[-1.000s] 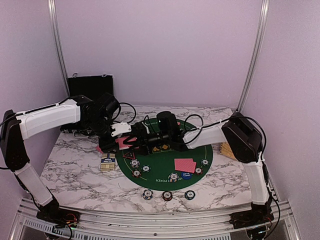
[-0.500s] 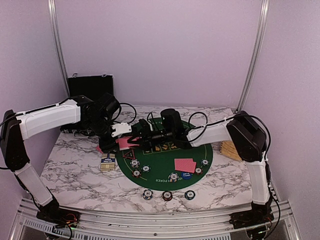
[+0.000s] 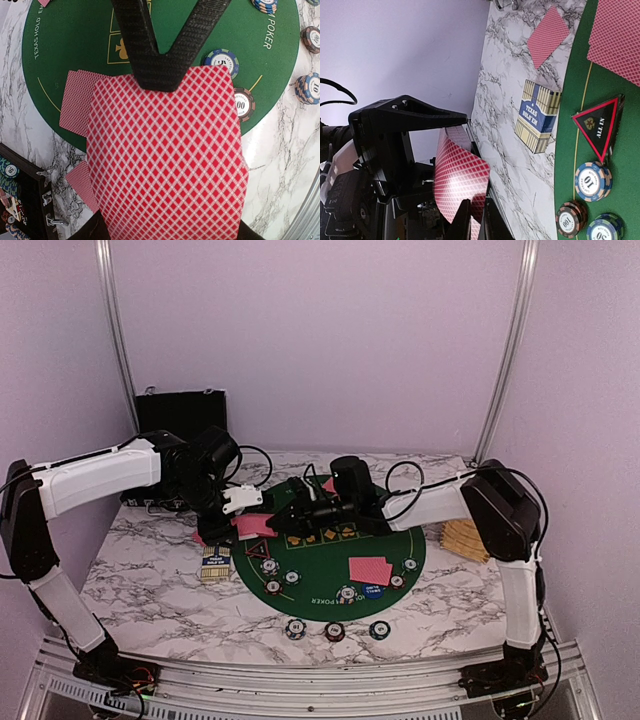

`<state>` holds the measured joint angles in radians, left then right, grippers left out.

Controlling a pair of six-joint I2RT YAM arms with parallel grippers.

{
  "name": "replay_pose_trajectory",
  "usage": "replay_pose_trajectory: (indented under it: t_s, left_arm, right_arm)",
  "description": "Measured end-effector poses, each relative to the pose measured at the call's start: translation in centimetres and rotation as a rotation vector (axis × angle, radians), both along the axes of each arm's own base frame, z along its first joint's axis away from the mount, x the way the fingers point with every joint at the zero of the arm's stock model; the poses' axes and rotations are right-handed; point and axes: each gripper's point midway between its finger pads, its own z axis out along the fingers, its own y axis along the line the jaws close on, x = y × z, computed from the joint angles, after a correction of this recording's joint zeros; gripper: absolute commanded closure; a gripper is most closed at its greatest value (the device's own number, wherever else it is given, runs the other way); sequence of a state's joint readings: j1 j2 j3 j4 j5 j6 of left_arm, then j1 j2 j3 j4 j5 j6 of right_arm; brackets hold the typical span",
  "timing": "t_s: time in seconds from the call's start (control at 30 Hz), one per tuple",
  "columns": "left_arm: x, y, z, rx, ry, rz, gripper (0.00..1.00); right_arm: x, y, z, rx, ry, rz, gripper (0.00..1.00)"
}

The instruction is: Distribute texas hold em gaming equipment

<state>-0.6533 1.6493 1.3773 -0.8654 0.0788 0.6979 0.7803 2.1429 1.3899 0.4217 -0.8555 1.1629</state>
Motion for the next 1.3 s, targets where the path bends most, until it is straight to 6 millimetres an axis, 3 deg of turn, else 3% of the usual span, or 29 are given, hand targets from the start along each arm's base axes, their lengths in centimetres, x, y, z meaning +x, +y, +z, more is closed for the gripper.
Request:
replay_pose_trajectory:
  t_s: [0.37, 0.73, 1.07, 1.3]
  left_arm:
    - [0.0, 0.0, 0.0, 0.0, 0.0, 0.0, 1.0]
    - [0.0, 0.0, 0.0, 0.001, -0.001, -0.001, 1.0]
    - [0.0, 0.0, 0.0, 0.001, -0.001, -0.001, 1.0]
    - [0.0, 0.2, -0.2, 0.012, -0.001, 0.001, 1.0]
  right_arm:
    - [-0.2, -0.7, 1.4, 0.023, 0.0, -0.01, 1.0]
    - [-0.3, -1.5, 1.8, 0.08, 0.06, -0.026, 1.0]
    - [0.5, -4.1, 3.2, 0.099, 0.063, -0.064, 1.0]
    - [0.9, -6.3, 3.0, 0.079, 0.061, -0.092, 1.0]
